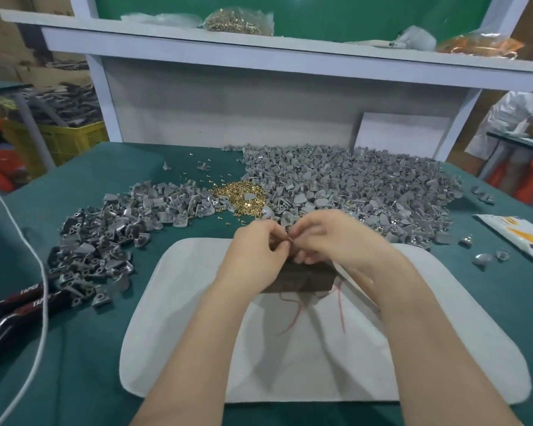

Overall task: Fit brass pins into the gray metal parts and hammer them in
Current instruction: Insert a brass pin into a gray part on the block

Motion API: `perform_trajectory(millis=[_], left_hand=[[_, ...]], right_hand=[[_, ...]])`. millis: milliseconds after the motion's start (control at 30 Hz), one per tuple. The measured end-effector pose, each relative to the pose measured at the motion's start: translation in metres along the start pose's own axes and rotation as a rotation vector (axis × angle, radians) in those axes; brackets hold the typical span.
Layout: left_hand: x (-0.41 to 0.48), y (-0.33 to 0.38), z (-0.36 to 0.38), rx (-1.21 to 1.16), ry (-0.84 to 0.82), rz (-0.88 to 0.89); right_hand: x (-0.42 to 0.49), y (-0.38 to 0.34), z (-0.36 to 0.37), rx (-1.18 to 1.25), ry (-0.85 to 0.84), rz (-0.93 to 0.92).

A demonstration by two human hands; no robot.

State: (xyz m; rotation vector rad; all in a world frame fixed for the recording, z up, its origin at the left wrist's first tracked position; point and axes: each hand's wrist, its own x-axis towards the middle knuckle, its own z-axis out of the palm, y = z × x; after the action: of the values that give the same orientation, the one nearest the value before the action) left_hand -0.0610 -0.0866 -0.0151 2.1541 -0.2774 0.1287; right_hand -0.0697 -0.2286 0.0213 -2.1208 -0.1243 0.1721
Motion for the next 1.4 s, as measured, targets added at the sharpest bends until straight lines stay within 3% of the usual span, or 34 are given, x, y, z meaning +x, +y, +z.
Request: perform_trajectory(millis=[67, 167, 333, 467, 700, 867, 967, 1133, 1300, 1400], left_hand=[[-0.003, 0.003, 0.002, 0.105, -0.005, 0.039], [-0.007, 0.007, 0.005, 0.279, -0.008, 0.119], [-0.003, -0.008, -0.020, 0.295, 0.106, -0.070], [-0.002, -0.011, -0.031, 0.195, 0.249, -0.178], [-0.002, -0.008, -0.029, 0.147, 0.292, -0.202], [-0.001, -0.011, -0.029, 0.108, 0.336, -0.198], [0.000, -0.011, -0.027, 0.059, 0.362, -0.163], [0.003, -0.006, -0.017, -0.059, 0.255, -0.035], [0.000, 0.000, 0.000, 0.158, 0.006, 0.005], [-0.002, 0.004, 0.000, 0.292, 0.000, -0.009]], right_hand=[[0.007, -0.009, -0.011, 0.012, 0.109, 0.049], [0.041, -0.029, -0.006, -0.215, 0.249, -0.047], [0.109, -0.039, 0.045, -0.556, 0.066, -0.046], [0.140, -0.017, 0.067, -0.756, 0.073, 0.088], [0.153, -0.014, 0.077, -0.825, 0.123, 0.140], [0.154, -0.015, 0.079, -0.897, 0.060, 0.117], [0.157, -0.013, 0.076, -0.796, 0.091, 0.082], [0.121, -0.026, 0.033, -0.227, 0.316, -0.079], [0.049, -0.022, -0.013, -0.071, 0.342, -0.124], [0.017, -0.004, -0.013, -0.041, 0.333, -0.104]])
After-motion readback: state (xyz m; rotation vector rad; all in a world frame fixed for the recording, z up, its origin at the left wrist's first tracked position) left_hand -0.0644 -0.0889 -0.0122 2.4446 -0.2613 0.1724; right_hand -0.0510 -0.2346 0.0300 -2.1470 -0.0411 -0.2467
